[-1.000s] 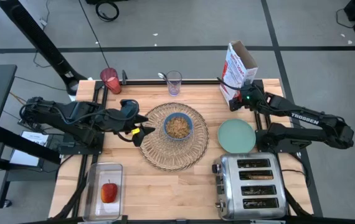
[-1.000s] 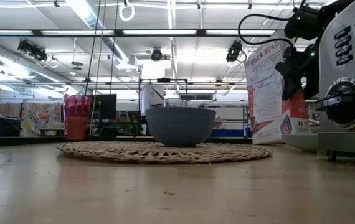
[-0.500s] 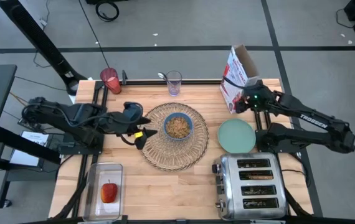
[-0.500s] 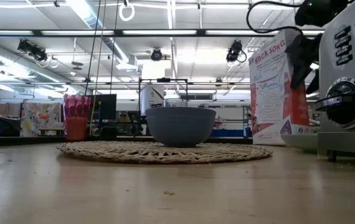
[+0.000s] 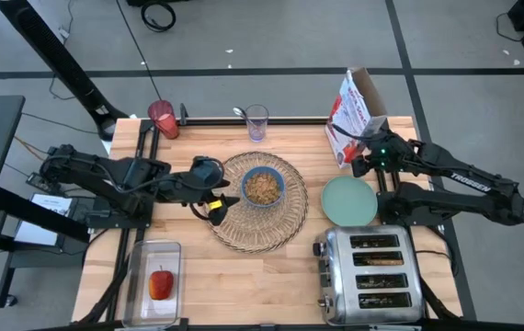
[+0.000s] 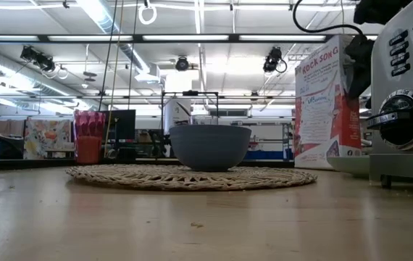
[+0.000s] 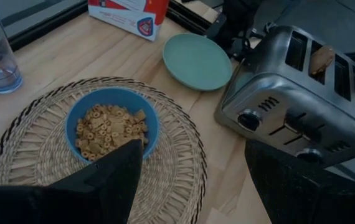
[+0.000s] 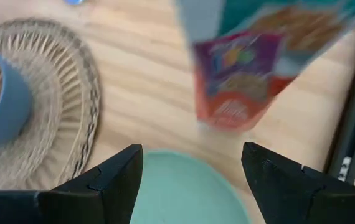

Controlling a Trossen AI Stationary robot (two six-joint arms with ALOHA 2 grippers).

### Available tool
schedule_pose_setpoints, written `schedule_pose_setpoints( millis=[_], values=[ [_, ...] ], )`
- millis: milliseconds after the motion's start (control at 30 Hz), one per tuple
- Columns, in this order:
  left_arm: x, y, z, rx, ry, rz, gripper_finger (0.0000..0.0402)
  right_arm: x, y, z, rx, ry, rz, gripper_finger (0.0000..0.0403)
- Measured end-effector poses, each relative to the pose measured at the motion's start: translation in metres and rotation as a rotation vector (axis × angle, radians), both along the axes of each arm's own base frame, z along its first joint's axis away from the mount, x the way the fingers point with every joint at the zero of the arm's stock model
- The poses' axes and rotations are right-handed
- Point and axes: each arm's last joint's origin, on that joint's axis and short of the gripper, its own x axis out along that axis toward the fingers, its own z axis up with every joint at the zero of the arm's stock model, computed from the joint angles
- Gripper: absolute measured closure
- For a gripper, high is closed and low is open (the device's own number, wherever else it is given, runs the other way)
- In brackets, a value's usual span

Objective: Arrange a breakfast setting
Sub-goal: Pour the cereal from the white cereal box into the blue bowl

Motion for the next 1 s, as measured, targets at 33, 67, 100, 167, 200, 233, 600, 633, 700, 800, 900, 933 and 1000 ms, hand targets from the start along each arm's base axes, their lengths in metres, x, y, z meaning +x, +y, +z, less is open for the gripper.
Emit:
schedule_pose_setpoints(
  millis=[33,67,100,167,200,233,600,633,700,800,900,933,1000],
  values=[
    [0.0,0.001,0.0,0.0,-0.002,0.004,0.0112,0.0,0.002,0.0,0.011,-0.003,0.015,0.0126],
    [0.001,0.002,0.0,0.001,-0.005,0.009,0.0112,0.0,0.003,0.0,0.023,-0.007,0.033,0.0126],
    [0.001,0.002,0.001,0.001,-0.01,0.014,0.0112,0.0,0.004,0.0,0.035,-0.012,0.052,0.0126],
    [0.002,0.002,0.002,0.0,-0.027,0.023,0.0112,0.001,0.006,-0.001,0.055,-0.019,0.085,0.0126],
    [0.002,0.001,0.002,0.0,-0.031,0.024,0.0112,0.001,0.007,-0.001,0.057,-0.019,0.102,0.0126],
    [0.002,0.0,0.003,-0.001,-0.035,0.021,0.0112,0.002,0.008,-0.001,0.055,-0.016,0.117,0.0126],
    [0.0,-0.012,0.007,0.029,-0.09,0.024,0.0112,0.006,0.009,0.002,-0.012,-0.019,0.213,0.0101],
    [0.0,-0.012,0.007,0.029,-0.09,0.024,0.0112,0.006,0.009,0.003,-0.017,-0.021,0.217,0.0095],
    [0.0,-0.012,0.007,0.029,-0.089,0.024,0.0112,0.007,0.008,0.003,-0.033,-0.02,0.234,0.0084],
    [0.0,-0.012,0.007,0.032,-0.089,0.026,0.0112,0.008,0.008,0.004,-0.053,-0.021,0.255,0.0072],
    [0.0,-0.012,0.007,0.04,-0.087,0.025,0.0112,0.008,0.008,0.004,-0.06,-0.019,0.262,0.0068],
    [0.0,-0.012,0.007,0.041,-0.086,0.025,0.0112,0.008,0.008,0.004,-0.063,-0.017,0.267,0.0068],
    [-0.001,-0.012,0.006,0.044,-0.08,0.023,0.0112,0.008,0.008,0.004,-0.066,-0.014,0.272,0.0067]
  ],
)
